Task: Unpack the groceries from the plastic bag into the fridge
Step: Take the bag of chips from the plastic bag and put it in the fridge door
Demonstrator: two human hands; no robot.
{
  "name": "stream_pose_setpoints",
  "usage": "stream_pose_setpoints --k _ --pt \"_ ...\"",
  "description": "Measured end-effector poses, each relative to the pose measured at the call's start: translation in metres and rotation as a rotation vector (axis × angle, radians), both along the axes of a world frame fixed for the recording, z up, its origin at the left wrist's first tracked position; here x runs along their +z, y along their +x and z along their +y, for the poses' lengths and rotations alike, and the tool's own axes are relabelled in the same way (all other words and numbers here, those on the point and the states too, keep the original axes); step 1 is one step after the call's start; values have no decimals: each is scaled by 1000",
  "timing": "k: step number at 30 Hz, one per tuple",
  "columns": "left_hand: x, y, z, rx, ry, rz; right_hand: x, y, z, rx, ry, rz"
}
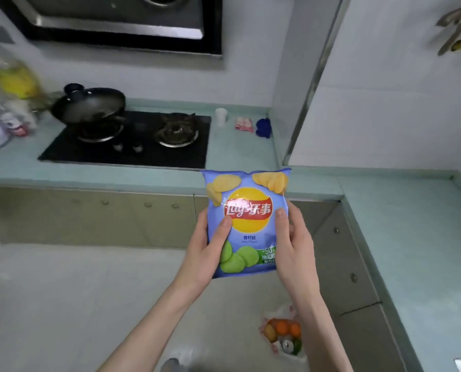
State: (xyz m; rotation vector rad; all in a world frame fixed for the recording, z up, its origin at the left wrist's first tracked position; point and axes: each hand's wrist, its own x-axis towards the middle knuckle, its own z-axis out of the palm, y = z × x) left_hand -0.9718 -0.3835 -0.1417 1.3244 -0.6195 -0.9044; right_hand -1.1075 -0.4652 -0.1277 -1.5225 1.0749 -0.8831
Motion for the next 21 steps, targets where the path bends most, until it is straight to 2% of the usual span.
stream_pose_setpoints --k 10,21 --pt "31 60 107 434 -41 -133 27 106 54 454 3 -47" --pt "54 132 276 778 -50 -192 55 219 200 824 -8 -120"
